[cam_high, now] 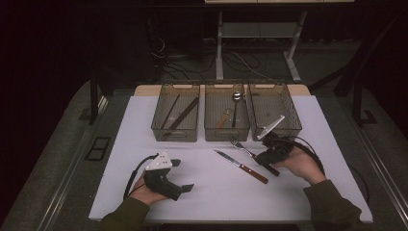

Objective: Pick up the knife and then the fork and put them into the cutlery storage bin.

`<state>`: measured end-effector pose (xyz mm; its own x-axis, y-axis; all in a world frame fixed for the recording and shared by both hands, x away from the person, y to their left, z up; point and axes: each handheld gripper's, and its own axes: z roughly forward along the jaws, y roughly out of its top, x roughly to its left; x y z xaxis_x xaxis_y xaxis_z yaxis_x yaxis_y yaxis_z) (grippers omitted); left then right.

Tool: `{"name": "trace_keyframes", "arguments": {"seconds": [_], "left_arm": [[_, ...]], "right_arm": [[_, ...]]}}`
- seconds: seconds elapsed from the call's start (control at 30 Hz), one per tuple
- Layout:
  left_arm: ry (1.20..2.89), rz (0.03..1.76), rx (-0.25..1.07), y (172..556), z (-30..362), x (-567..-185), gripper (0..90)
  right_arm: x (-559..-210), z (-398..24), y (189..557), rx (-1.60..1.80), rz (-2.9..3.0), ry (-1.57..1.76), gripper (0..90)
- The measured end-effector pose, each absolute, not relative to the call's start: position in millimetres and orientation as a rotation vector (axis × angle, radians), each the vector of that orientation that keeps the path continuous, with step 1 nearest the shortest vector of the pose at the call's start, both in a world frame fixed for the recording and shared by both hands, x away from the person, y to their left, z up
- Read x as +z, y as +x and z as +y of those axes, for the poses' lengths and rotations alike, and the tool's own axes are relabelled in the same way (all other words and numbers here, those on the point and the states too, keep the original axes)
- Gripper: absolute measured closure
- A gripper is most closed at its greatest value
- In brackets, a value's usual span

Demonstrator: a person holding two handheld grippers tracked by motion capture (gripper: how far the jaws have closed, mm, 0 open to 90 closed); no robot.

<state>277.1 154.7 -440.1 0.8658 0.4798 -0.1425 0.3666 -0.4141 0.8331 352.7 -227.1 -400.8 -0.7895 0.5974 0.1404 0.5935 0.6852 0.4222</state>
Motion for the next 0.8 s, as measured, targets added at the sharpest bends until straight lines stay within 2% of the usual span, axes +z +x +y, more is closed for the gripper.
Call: {"name": "trace_keyframes", "arguments": {"seconds": [0.4, 0.8], "left_arm": [[2.048, 0.616, 0.141, 277, 155, -440, 0.0], [2.050, 0.618, 0.137, 278, 155, -441, 0.0]], "right_arm": [[-390, -257, 357, 0.951, 2.801, 1.063, 77.2], [-380, -271, 362, 1.003, 2.741, 1.106, 77.2]]}}
